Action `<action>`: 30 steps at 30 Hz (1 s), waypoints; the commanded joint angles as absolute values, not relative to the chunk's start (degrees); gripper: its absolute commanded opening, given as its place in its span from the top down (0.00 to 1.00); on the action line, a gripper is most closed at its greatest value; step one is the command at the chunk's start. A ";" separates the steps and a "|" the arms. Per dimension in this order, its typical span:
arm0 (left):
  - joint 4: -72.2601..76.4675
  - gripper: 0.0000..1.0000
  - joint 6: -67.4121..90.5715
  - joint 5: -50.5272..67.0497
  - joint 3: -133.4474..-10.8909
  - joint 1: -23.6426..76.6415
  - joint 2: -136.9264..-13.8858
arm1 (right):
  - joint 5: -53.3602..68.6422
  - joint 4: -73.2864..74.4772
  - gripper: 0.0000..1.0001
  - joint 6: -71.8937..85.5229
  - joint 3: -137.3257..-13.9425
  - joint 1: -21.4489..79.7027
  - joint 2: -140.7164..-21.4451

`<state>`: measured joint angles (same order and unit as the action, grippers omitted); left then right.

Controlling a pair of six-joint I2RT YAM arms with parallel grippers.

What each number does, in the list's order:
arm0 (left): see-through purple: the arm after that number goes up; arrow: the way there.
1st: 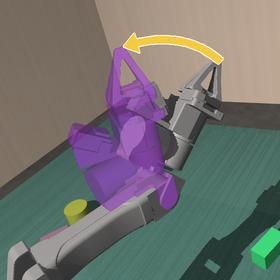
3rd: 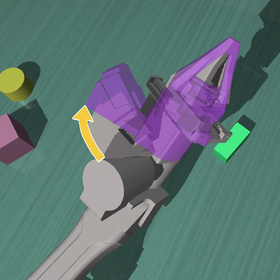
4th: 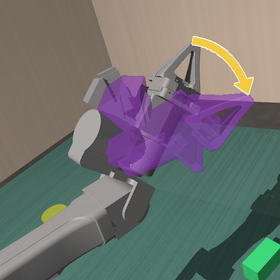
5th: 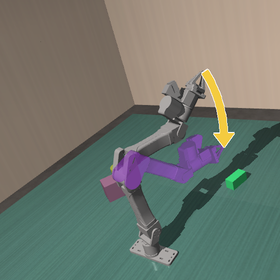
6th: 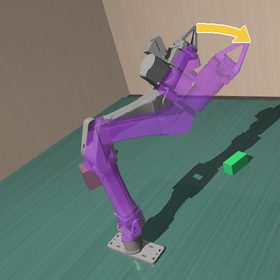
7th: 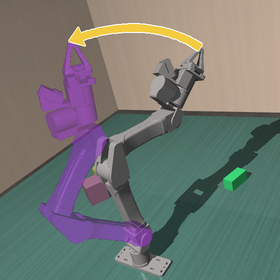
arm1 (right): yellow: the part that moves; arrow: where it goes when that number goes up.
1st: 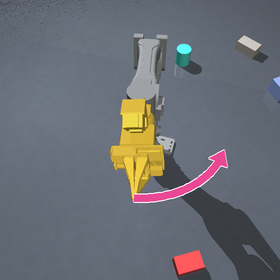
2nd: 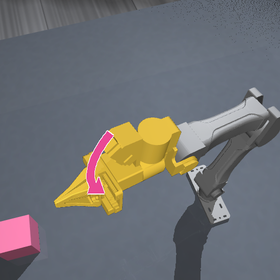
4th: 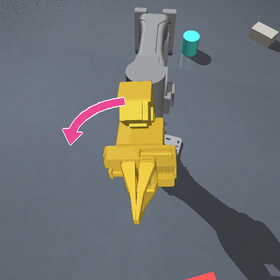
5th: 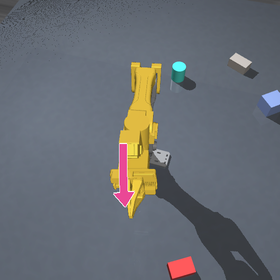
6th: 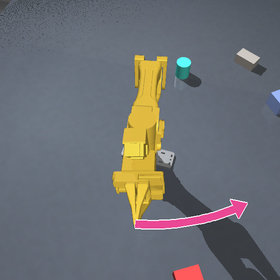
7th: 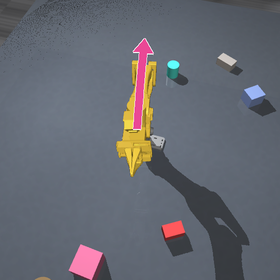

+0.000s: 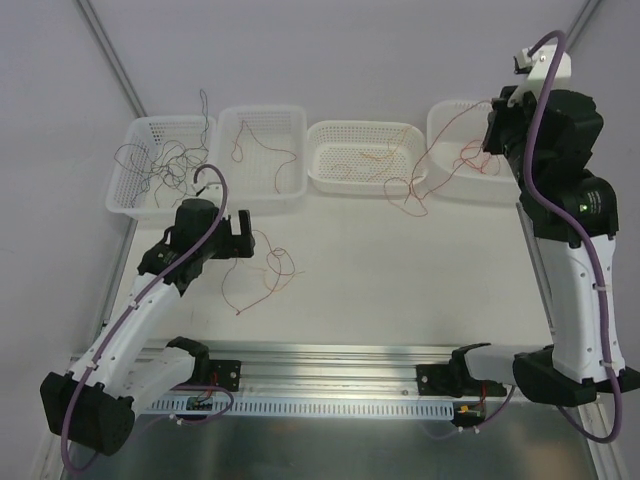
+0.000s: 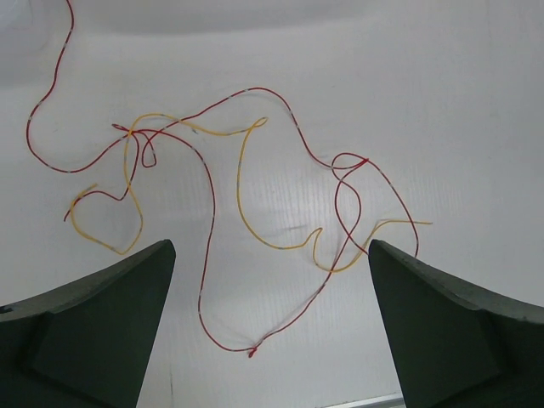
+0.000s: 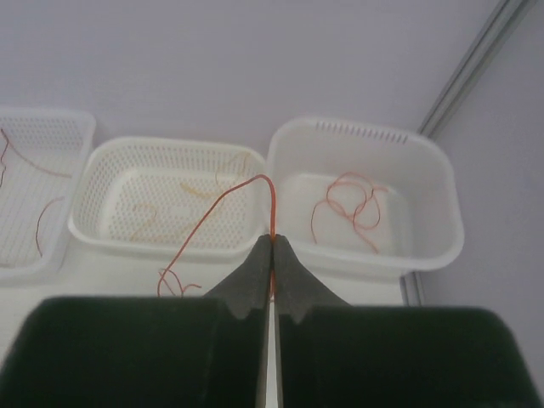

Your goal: Untangle the cables

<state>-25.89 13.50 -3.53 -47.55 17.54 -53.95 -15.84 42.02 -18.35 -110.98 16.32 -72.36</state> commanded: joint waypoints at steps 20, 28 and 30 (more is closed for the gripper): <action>-22.06 0.01 9.49 -9.23 -41.84 17.23 -56.77 | -18.81 -2.99 0.99 -32.35 -128.06 -3.33 -103.00; -22.15 0.01 8.96 -9.93 -42.36 17.23 -60.38 | -19.16 -0.98 0.85 -29.53 -116.99 -4.92 -110.02; -22.15 0.01 9.05 -9.84 -42.28 17.23 -60.29 | -19.60 0.00 0.67 -28.57 -114.62 -5.01 -110.91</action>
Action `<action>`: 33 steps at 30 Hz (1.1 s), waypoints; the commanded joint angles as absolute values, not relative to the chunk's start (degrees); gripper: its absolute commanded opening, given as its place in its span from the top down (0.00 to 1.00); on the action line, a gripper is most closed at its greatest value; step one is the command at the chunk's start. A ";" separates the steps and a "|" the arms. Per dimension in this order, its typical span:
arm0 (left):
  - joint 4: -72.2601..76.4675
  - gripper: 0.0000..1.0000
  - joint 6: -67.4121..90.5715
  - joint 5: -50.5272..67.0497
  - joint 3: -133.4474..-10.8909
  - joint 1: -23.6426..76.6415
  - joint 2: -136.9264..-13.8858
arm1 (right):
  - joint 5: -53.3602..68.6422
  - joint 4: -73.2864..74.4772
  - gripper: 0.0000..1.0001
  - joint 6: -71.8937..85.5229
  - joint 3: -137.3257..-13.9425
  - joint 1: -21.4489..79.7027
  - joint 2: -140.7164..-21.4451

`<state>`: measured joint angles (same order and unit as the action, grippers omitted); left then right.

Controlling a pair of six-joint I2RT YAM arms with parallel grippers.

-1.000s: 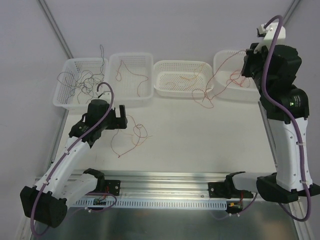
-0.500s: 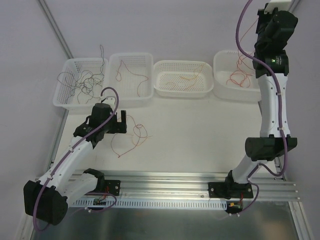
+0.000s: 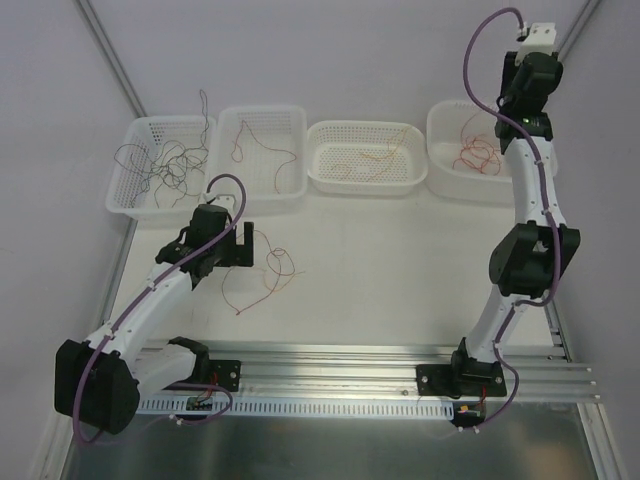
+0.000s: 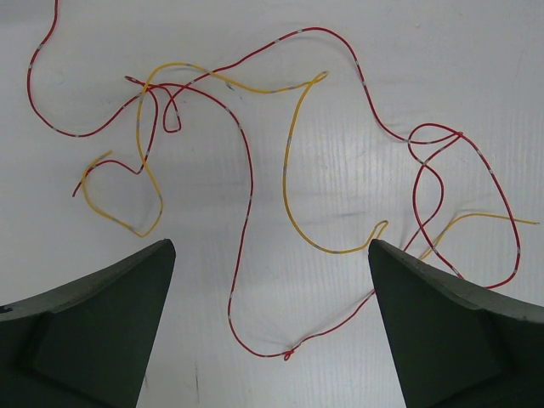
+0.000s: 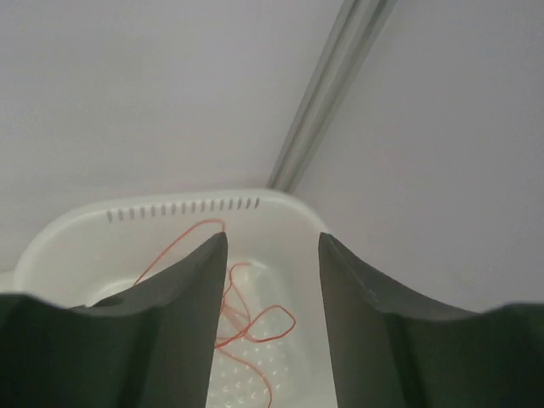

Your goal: Untangle the cables

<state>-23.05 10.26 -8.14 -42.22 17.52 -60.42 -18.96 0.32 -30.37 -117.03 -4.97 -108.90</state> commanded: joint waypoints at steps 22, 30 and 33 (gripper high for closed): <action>-22.24 0.01 12.56 -4.04 -42.19 17.23 -59.24 | 9.04 28.92 0.03 -3.35 -80.71 15.19 -74.81; -23.03 0.07 23.01 -6.50 -42.28 17.14 -60.29 | 15.38 14.27 0.02 7.37 -63.21 33.55 -72.68; -22.94 0.10 29.17 -5.98 -41.75 17.23 -62.57 | 14.77 9.43 0.02 9.05 -61.35 38.39 -75.49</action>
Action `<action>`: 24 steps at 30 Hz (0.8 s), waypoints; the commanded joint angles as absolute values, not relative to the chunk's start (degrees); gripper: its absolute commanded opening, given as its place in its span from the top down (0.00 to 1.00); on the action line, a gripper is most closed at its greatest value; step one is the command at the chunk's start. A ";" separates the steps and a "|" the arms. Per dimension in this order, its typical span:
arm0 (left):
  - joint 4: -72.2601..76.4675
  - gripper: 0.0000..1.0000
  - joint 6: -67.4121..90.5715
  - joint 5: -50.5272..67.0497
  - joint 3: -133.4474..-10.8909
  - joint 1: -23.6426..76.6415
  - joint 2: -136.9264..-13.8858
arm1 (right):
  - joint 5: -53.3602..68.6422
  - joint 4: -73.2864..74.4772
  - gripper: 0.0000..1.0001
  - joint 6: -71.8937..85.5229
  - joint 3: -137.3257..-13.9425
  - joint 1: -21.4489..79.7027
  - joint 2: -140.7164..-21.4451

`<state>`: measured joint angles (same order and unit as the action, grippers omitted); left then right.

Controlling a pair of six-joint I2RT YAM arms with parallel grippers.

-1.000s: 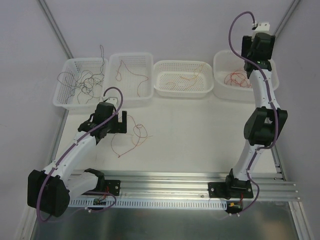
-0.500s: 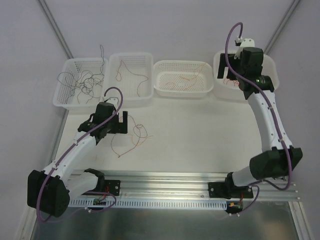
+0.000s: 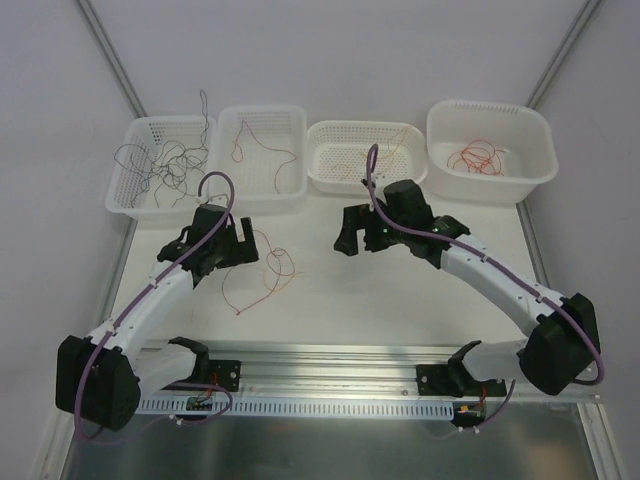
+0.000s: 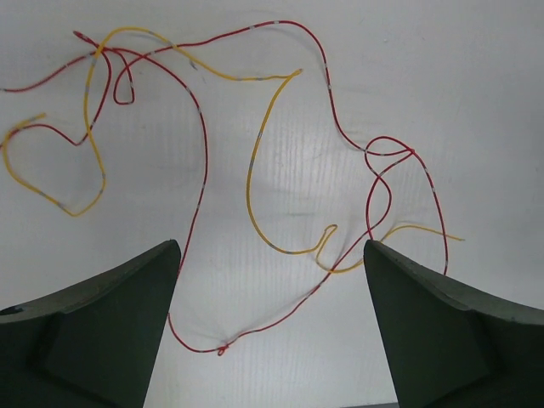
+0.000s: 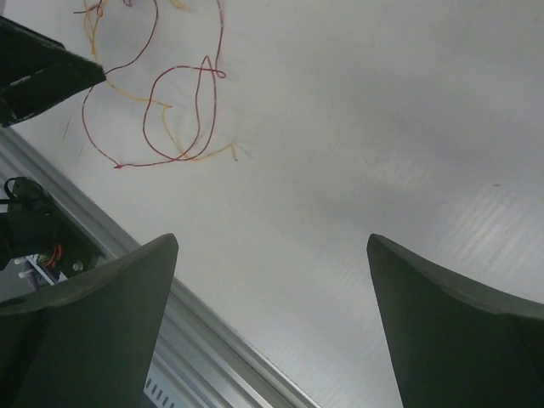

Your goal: Untangle the cables

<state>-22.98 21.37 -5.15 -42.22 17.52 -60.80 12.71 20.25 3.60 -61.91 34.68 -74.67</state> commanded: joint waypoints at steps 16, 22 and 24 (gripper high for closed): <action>-21.62 0.97 29.99 -6.59 -44.65 17.31 -69.97 | 12.31 4.39 0.02 11.08 -59.07 47.20 -80.69; -22.93 1.00 19.10 -5.10 -49.74 18.28 -60.66 | 11.43 6.15 0.02 9.23 -57.48 47.11 -77.44; -23.99 1.00 16.45 -2.73 -54.12 19.07 -57.40 | 10.64 6.94 0.02 8.70 -57.04 47.11 -75.77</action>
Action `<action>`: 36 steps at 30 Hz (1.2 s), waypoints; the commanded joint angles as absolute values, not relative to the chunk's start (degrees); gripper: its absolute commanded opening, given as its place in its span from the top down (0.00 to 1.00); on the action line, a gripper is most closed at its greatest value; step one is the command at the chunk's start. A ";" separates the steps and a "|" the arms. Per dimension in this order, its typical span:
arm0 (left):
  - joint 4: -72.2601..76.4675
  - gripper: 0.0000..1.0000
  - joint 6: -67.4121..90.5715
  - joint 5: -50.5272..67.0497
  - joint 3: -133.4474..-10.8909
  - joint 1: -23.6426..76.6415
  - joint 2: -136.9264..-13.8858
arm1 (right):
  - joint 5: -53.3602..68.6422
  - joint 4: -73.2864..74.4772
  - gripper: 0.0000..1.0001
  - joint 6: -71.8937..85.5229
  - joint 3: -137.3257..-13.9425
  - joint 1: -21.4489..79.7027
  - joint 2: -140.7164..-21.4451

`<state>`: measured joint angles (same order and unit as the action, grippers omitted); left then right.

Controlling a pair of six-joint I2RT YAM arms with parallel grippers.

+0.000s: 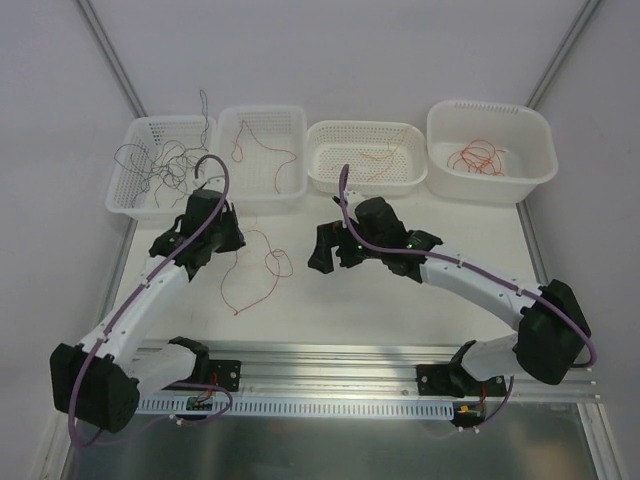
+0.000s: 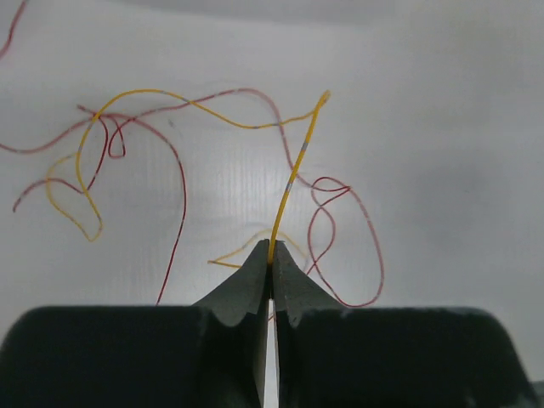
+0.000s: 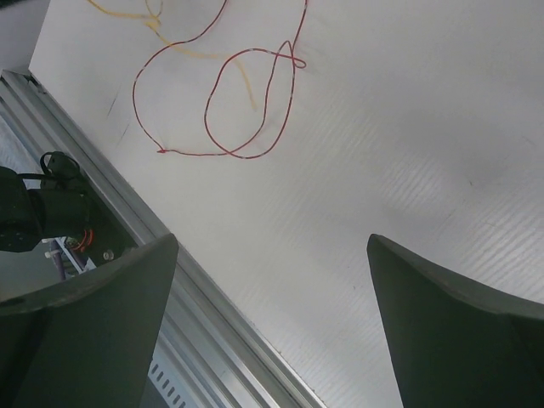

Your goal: Untangle the cables

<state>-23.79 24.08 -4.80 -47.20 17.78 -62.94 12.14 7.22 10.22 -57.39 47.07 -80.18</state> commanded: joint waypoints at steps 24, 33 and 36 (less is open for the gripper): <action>-28.65 1.00 6.15 22.24 -78.66 37.43 -67.41 | 4.30 15.64 0.03 -6.23 -60.55 47.02 -52.12; -28.65 1.00 4.31 22.94 -80.59 43.06 -71.81 | 2.91 17.75 0.02 -10.02 -63.98 47.11 -55.46; -28.65 1.00 4.22 23.29 -79.98 43.50 -71.89 | 3.34 17.32 0.09 -10.72 -63.98 46.76 -56.51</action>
<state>-29.56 6.04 21.28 -78.00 42.94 -72.10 4.10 17.52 -8.62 -61.49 47.00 -55.86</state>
